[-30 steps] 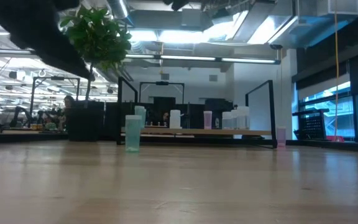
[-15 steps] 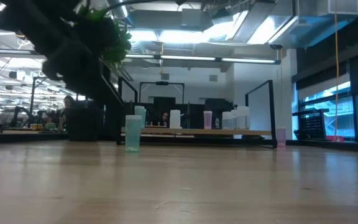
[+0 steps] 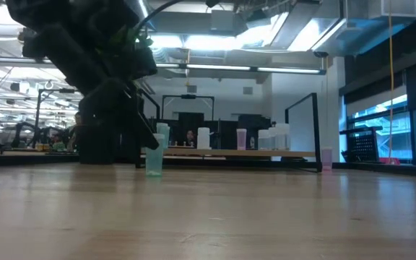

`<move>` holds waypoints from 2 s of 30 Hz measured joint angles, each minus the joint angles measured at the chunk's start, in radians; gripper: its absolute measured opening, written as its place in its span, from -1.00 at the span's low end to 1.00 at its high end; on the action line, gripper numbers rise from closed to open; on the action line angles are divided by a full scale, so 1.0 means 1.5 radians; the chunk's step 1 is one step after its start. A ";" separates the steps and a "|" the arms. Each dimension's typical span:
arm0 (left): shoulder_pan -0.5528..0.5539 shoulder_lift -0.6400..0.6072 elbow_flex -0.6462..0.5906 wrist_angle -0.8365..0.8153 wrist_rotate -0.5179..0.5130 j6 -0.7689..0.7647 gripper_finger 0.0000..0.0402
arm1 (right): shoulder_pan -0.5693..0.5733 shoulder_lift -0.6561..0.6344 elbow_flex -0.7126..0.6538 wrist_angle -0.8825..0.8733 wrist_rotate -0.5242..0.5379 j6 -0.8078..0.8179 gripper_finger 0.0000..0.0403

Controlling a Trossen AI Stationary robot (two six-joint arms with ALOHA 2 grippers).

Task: Pick and place medicine bottles onto shelf by color
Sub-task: Put the blue medicine bottle on the shelf aligned with the other blue medicine bottle

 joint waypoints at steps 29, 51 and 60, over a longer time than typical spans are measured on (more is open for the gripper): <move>0.015 0.004 0.000 0.004 0.036 -0.012 -0.22 | 0.000 0.000 0.000 0.001 0.000 0.014 0.12; 0.066 -0.119 0.000 -0.035 0.009 -0.026 -0.59 | 0.000 0.001 0.000 -0.006 0.075 0.034 0.12; 0.170 -0.229 0.000 -0.096 -0.014 -0.017 -0.59 | -0.002 0.001 0.000 -0.006 0.129 0.035 0.12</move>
